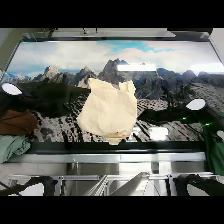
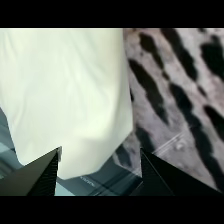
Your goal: Fold the shirts.
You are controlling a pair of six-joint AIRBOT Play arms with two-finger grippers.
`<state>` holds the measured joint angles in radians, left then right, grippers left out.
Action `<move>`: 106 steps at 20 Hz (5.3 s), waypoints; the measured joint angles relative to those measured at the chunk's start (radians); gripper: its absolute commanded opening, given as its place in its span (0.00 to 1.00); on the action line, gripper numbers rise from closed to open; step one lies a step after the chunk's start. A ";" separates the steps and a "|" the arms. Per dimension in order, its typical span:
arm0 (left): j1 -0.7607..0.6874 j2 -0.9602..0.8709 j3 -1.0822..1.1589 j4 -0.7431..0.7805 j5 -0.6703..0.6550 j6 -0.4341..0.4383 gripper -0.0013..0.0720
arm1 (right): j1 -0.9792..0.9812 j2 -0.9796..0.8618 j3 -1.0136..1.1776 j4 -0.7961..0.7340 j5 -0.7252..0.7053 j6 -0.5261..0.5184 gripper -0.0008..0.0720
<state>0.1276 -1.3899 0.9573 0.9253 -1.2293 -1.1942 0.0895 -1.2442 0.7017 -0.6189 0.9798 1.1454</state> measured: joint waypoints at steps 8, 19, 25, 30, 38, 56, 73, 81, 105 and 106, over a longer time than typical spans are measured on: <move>-0.099 -0.213 -0.065 -0.200 0.058 0.124 0.36 | 0.001 -0.238 0.046 0.244 -0.010 -0.219 0.14; -0.145 -0.086 0.344 -0.557 -0.253 0.133 0.01 | -0.019 -0.013 0.321 0.336 0.233 -0.334 0.04; -0.108 0.346 0.678 -0.831 -0.212 0.127 0.04 | -0.040 0.438 0.629 0.264 0.157 -0.331 0.04; -0.090 0.602 0.708 -0.528 0.023 0.037 0.05 | -0.040 0.549 0.726 0.170 0.020 -0.335 0.04; -0.082 0.330 0.336 -0.359 0.129 0.026 0.48 | 0.051 0.002 0.744 0.148 0.039 -0.309 0.65; 0.096 0.113 -0.100 -0.176 -0.225 0.018 0.48 | -0.254 -0.466 0.639 -0.006 0.406 -0.222 0.81; 0.045 -0.006 -0.325 -0.128 0.052 0.009 0.48 | 0.026 -0.607 0.626 0.217 0.032 -0.283 0.32; -0.053 -0.198 -0.076 -0.109 0.093 0.009 0.03 | 0.048 -0.610 0.629 0.296 0.016 -0.294 0.04; 0.071 -0.138 0.153 -0.105 0.061 0.009 0.04 | -0.169 -0.650 0.694 0.034 0.114 -0.195 0.86; 0.072 -0.138 0.153 -0.105 0.060 0.014 0.04 | -0.156 -0.659 0.694 0.036 0.118 -0.195 0.86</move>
<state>0.2001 -1.5276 1.1107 0.8200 -1.1698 -1.1797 -0.0666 -1.9034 1.3960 -0.5827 1.0981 0.9504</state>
